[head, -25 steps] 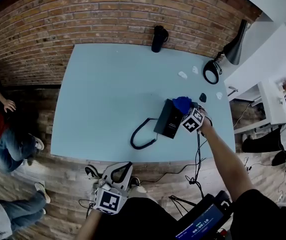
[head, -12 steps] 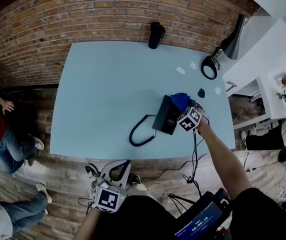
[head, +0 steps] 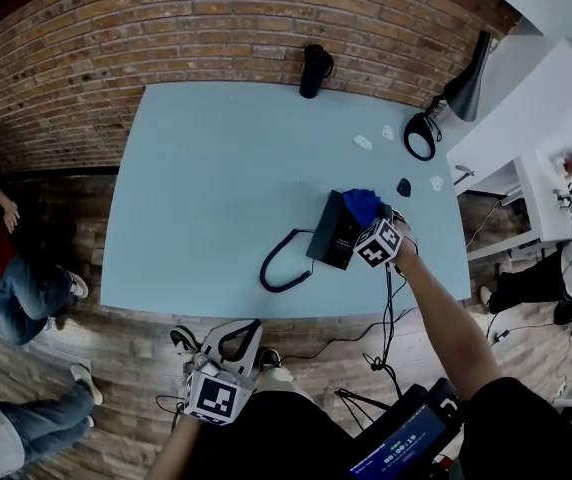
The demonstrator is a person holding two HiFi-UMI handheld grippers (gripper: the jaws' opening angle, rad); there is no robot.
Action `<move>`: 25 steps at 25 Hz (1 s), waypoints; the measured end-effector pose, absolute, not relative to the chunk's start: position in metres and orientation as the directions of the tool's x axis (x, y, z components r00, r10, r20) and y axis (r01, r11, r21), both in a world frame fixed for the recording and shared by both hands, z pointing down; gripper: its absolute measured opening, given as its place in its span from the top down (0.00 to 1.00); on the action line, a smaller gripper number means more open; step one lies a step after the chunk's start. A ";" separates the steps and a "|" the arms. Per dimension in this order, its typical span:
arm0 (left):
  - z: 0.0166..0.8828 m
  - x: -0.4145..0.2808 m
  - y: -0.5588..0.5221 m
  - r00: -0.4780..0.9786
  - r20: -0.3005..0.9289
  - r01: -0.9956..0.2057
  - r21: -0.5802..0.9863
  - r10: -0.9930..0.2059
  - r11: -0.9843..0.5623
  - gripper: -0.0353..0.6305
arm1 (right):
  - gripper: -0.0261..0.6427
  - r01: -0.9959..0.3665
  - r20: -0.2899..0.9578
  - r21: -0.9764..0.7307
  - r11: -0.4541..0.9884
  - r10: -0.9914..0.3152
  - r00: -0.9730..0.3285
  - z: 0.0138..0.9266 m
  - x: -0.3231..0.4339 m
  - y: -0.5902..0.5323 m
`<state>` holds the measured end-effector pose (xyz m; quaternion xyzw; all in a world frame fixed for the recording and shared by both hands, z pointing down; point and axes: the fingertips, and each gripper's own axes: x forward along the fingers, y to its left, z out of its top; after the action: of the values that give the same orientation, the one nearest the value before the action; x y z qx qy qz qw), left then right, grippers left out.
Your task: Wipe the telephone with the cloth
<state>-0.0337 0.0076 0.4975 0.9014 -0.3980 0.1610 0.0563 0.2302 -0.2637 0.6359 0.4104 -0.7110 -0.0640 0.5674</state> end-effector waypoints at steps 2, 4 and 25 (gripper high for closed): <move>0.497 -0.034 0.008 0.635 0.337 -0.731 -0.029 -0.696 -0.681 0.93 | 0.70 -0.503 0.759 0.554 0.664 -0.651 -0.023 0.638 0.226 -0.259; 0.497 -0.033 0.009 0.639 0.338 -0.727 -0.029 -0.691 -0.686 0.93 | 0.70 -0.499 0.761 0.552 0.668 -0.648 -0.027 0.640 0.224 -0.253; 0.501 -0.026 0.021 0.655 0.342 -0.708 -0.033 -0.673 -0.706 0.93 | 0.70 -0.441 0.802 0.510 0.738 -0.593 -0.065 0.682 0.195 -0.174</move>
<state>-0.0261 0.0213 0.5010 0.9083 -0.3801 0.1668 0.0518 0.1955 -0.1741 0.6815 0.3560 -0.7267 -0.0652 0.5839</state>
